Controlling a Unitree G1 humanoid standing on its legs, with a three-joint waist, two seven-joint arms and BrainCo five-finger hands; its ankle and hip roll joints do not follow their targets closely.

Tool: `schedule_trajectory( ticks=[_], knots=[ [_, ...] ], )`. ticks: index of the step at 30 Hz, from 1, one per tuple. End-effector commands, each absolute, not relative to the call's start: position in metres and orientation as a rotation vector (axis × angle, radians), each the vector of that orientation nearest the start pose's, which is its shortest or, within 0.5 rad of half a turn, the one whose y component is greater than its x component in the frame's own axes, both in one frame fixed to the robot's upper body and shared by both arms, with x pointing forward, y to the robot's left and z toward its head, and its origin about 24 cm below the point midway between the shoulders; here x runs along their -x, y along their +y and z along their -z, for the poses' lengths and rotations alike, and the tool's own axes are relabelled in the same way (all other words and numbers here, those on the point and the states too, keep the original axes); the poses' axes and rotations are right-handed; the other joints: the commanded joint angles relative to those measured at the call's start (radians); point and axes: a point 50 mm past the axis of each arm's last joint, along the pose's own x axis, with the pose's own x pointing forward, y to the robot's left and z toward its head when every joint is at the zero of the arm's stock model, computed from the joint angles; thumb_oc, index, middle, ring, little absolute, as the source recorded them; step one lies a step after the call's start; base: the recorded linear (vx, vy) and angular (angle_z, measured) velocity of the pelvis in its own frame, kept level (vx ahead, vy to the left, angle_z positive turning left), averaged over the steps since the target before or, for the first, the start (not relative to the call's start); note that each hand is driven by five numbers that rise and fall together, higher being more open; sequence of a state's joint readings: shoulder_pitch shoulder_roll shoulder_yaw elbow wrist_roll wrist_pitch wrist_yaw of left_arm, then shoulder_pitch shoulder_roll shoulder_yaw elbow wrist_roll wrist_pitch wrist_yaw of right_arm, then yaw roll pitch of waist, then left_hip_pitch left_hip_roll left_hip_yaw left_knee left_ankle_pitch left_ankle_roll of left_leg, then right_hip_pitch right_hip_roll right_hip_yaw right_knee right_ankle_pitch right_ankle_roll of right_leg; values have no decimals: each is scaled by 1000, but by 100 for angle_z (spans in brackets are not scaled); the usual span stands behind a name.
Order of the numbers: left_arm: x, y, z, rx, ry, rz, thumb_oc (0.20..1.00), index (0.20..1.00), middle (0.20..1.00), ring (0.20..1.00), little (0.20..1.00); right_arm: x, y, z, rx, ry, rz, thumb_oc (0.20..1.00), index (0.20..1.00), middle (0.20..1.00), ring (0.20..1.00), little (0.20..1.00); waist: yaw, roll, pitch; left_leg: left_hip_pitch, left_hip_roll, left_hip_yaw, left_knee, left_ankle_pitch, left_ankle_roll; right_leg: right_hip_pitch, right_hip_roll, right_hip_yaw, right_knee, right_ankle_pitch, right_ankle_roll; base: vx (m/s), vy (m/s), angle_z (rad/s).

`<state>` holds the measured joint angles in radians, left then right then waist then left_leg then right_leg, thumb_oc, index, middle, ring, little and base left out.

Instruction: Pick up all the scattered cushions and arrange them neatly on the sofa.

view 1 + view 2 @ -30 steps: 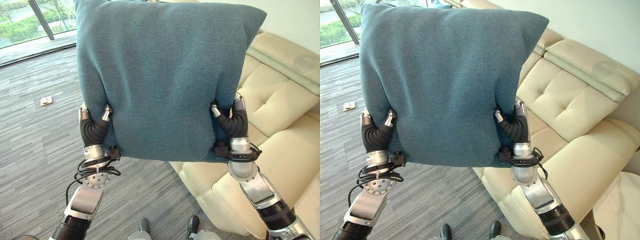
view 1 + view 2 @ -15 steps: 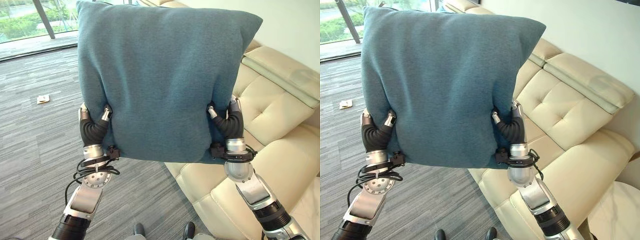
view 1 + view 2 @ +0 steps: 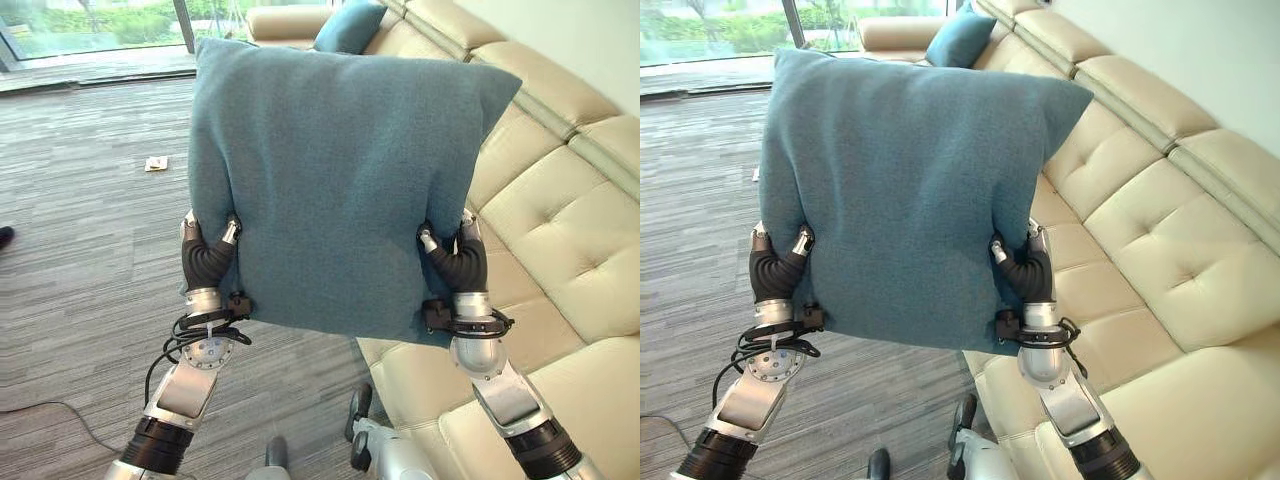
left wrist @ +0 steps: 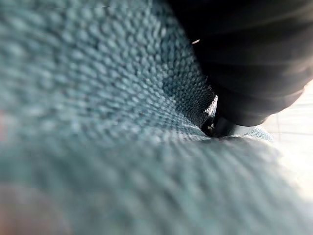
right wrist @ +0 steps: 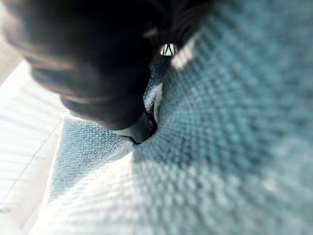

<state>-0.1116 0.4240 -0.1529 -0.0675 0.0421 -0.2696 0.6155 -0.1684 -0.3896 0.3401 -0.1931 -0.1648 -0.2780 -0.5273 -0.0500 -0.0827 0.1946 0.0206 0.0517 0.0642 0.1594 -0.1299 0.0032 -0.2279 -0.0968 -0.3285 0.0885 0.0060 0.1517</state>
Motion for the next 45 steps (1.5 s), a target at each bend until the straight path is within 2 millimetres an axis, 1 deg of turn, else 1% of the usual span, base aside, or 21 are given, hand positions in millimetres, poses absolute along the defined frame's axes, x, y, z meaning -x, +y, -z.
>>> schedule_trajectory(
  ticks=[1, 3, 5, 6, 7, 9, 11, 12, 13, 14, 15, 16, 19, 21, 25, 26, 28, 32, 36, 39, 45],
  knots=[
    [-248, 156, -177, -263, -880, -134, 200, 200, 200, 200, 200, -236, -107, -183, 199, -952, -76, 200, 200, 200, 200, 200, -76, 17, -104, 227, -47, 44, 18, -67, -77, 99, 40, 23, -122, 71, -49, 433, -117, 9],
    [-248, 159, -176, -256, -868, -137, 200, 200, 200, 200, 200, -236, -109, -184, 213, -955, -85, 200, 200, 200, 200, 200, -78, 35, -106, 191, -37, 37, 167, 9, -114, 138, 69, 55, -124, 44, -78, 333, -113, 1],
    [-250, 164, -173, -250, -842, -158, 200, 200, 200, 200, 200, -236, -115, -183, 221, -945, -69, 200, 200, 200, 200, 200, -79, 27, -99, 101, -67, 0, 309, 73, -133, 186, 75, 120, -135, 11, -107, 281, -83, -50],
    [-250, 164, -173, -249, -842, -157, 200, 200, 200, 200, 200, -236, -116, -184, 221, -945, -69, 200, 200, 200, 200, 200, -76, 28, -99, 97, -65, 2, 317, 68, -133, 185, 77, 122, -135, 11, -107, 296, -46, -76],
    [-250, 165, -171, -241, -828, -157, 200, 200, 200, 200, 200, -235, -119, -183, 239, -944, -65, 200, 200, 200, 200, 200, -76, 19, -92, 24, -64, -3, 315, 27, -105, 207, 66, 165, -136, -5, -106, 204, -7, -72],
    [-248, 166, -168, -243, -815, -162, 200, 200, 200, 200, 200, -234, -120, -181, 261, -937, -70, 200, 200, 200, 200, 200, -64, 13, -83, -23, -60, -14, 255, -55, -69, 233, 60, 217, -139, -20, -96, 260, 14, -69],
    [-248, 166, -167, -240, -813, -163, 200, 200, 200, 200, 200, -234, -120, -181, 264, -936, -71, 200, 200, 200, 200, 200, -56, 5, -81, -41, -70, -32, 213, -63, -58, 237, 51, 248, -136, -22, -91, 152, 30, -81],
    [-247, 168, -167, -233, -809, -183, 200, 200, 200, 200, 200, -234, -122, -180, 274, -932, -66, 200, 200, 200, 200, 200, -48, 7, -71, -83, -74, -96, 154, -53, -56, 254, 59, 296, -132, -33, -89, 119, 36, -74],
    [-246, 169, -167, -227, -811, -188, 200, 200, 200, 200, 200, -235, -122, -180, 272, -930, -65, 200, 200, 200, 200, 200, -38, 9, -64, -102, -73, -148, 78, 5, -58, 254, 63, 330, -122, -34, -95, 266, 63, -105],
    [-246, 173, -166, -231, -801, -212, 200, 200, 200, 200, 200, -236, -124, -178, 275, -918, -52, 200, 200, 200, 200, 200, -27, 24, -55, -141, -66, -264, -38, 93, -60, 273, 88, 403, -112, -54, -103, 245, 58, -148],
    [-245, 176, -164, -235, -795, -229, 200, 200, 200, 200, 200, -236, -125, -177, 274, -915, -45, 200, 200, 200, 200, 200, -24, 29, -50, -171, -68, -312, -94, 122, -63, 285, 100, 444, -106, -68, -108, 240, 39, -143],
    [-245, 176, -164, -235, -795, -230, 200, 200, 200, 200, 200, -236, -125, -177, 275, -914, -46, 200, 200, 200, 200, 200, -21, 29, -51, -164, -65, -309, -106, 126, -63, 284, 101, 448, -104, -71, -109, 150, 20, -166],
    [-241, 185, -159, -250, -765, -261, 200, 200, 200, 200, 200, -236, -125, -174, 275, -890, -55, 200, 200, 200, 200, 200, -1, 56, -49, -187, -60, -391, -212, 180, -78, 310, 140, 583, -80, -104, -113, 216, 79, -146],
    [-237, 186, -158, -251, -766, -256, 200, 200, 200, 200, 200, -235, -124, -175, 284, -898, -70, 200, 200, 200, 200, 200, 3, 80, -62, -151, -51, -405, -226, 213, -84, 302, 145, 618, -81, -99, -104, 178, 190, -190],
    [-234, 186, -158, -244, -766, -240, 200, 200, 200, 200, 200, -234, -121, -173, 283, -885, -88, 200, 200, 200, 200, 200, 8, 80, -79, -120, -48, -353, -231, 219, -69, 292, 123, 671, -79, -97, -79, 183, 204, -172],
    [-233, 188, -160, -253, -773, -231, 200, 200, 200, 200, 200, -234, -116, -177, 287, -896, -109, 200, 200, 200, 200, 200, 27, 72, -79, -86, -51, -246, -224, 193, -43, 275, 91, 711, -51, -104, -48, 233, 316, -202],
    [-234, 189, -164, -258, -784, -233, 200, 200, 200, 200, 200, -234, -106, -182, 273, -917, -143, 200, 200, 200, 200, 200, 42, 81, -71, -60, -42, -140, -234, 169, -24, 222, 57, 647, 21, -111, -34, 100, 259, -119],
    [-232, 194, -163, -270, -783, -278, 200, 200, 200, 200, 200, -234, -98, -178, 231, -893, -176, 200, 200, 200, 200, 200, 49, 80, -75, -18, -25, -17, -245, 133, -26, 180, -37, 323, 39, -91, -29, 78, 64, -150],
    [-228, 196, -159, -282, -769, -288, 200, 200, 200, 200, 200, -234, -96, -173, 224, -871, -186, 200, 200, 200, 200, 200, 42, 70, -82, -5, -23, 37, -247, 109, -28, 171, -45, 272, -77, -26, -17, 54, -38, -57],
    [-230, 195, -160, -279, -779, -296, 200, 200, 200, 200, 200, -236, -95, -173, 218, -871, -181, 200, 200, 200, 200, 200, 33, 78, -57, 3, -19, 49, -247, 96, -28, 69, -25, 249, -131, 48, 2, 69, -71, -64],
    [-232, 192, -152, -309, -751, -278, 200, 200, 200, 200, 200, -237, -95, -166, 222, -840, -190, 200, 200, 200, 200, 200, 30, 74, -72, 38, -23, 50, -247, 70, -38, 91, -35, 227, -176, 66, -2, 150, -122, -5]
  ],
)
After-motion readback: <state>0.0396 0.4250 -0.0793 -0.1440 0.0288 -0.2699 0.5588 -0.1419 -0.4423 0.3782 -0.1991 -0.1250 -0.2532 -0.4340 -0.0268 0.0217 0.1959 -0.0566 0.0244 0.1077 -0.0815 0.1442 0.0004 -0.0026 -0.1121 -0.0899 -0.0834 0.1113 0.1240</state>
